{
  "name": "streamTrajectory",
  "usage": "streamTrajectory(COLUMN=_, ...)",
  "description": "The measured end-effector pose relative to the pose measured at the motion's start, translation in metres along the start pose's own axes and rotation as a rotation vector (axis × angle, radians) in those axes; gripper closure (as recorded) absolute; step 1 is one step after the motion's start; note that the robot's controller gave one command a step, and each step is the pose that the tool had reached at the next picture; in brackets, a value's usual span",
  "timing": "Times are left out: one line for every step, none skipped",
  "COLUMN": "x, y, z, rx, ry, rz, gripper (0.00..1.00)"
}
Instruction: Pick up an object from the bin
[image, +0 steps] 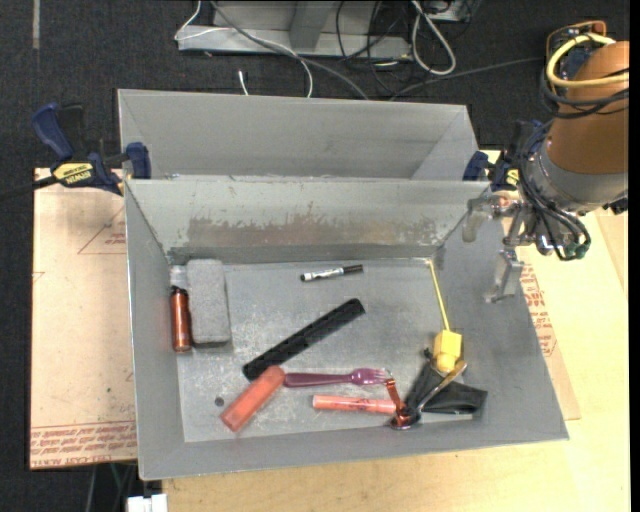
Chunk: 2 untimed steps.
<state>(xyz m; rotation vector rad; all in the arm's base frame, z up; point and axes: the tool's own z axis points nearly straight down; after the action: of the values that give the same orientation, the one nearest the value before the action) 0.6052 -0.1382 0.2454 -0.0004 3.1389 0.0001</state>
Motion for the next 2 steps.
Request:
streamTrajectory(x=0.025, y=-0.003, z=0.095, rx=-0.001, ry=-0.001, rz=-0.317, gripper=0.0)
streamTrajectory(x=0.063, y=0.018, z=0.085, rx=0.001, ry=-0.005, rz=-0.622, gripper=0.0)
